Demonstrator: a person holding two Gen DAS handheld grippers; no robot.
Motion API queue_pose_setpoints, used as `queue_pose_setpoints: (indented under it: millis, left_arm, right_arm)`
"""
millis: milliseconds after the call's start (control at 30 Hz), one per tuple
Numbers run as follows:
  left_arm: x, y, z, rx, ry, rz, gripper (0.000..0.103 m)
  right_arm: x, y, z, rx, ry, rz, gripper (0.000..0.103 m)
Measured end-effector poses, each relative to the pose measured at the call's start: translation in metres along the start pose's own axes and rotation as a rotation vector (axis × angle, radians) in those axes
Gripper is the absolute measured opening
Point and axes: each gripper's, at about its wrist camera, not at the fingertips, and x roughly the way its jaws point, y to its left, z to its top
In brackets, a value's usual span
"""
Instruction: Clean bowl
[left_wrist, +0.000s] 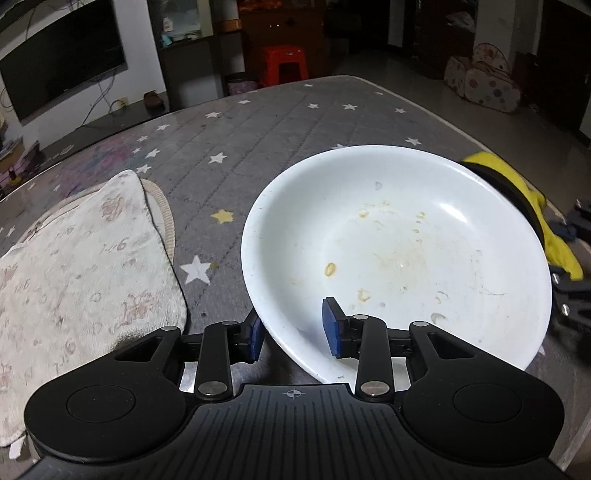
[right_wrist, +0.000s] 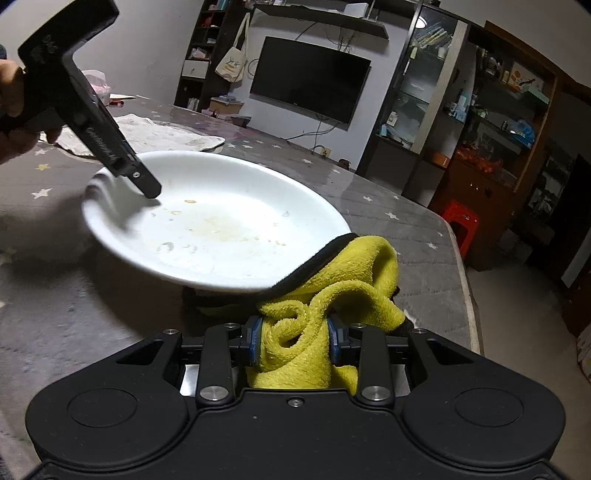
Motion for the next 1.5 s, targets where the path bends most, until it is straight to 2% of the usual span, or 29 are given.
queue_pose_setpoints:
  millis: [100,300,600,667,733,833,1000,1167,1267,1500]
  left_arm:
    - [0.001,0.002,0.001,0.0,0.003,-0.008,0.036]
    - [0.002,0.007,0.001,-0.022,0.008,-0.045,0.037]
    - [-0.02,0.001,-0.007,0.01,-0.033,-0.034,0.038]
    - [-0.018,0.003,-0.009,0.001,-0.026,-0.04,0.038]
    - [-0.016,0.005,-0.009,-0.004,-0.022,-0.026,0.038]
    - [-0.018,0.008,-0.009,-0.011,-0.028,-0.012,0.051]
    - [-0.03,0.012,-0.01,-0.014,-0.064,0.007,0.055]
    - [-0.042,0.001,-0.002,0.013,-0.121,-0.039,0.056]
    - [-0.038,-0.009,0.003,0.035,-0.128,-0.06,0.056]
    - [-0.003,-0.033,0.014,0.045,-0.081,-0.11,0.053]
  right_arm:
    - [0.008,-0.006,0.003,-0.04,0.001,0.012,0.035]
    - [0.013,-0.014,0.004,-0.026,0.005,0.004,0.035]
    - [0.022,-0.024,0.006,-0.006,0.01,-0.009,0.035]
    - [0.01,-0.001,0.0,-0.002,0.014,-0.01,0.035]
    - [0.009,0.0,-0.001,0.001,0.017,-0.01,0.035]
    - [0.006,0.002,-0.001,0.008,0.02,-0.015,0.035]
    - [0.002,0.005,-0.002,0.016,0.026,-0.024,0.035]
    - [-0.002,0.009,-0.001,0.017,0.032,-0.034,0.035]
    - [-0.002,0.004,-0.001,0.029,0.026,-0.044,0.044]
    - [-0.007,0.003,-0.002,0.068,0.006,-0.048,0.044]
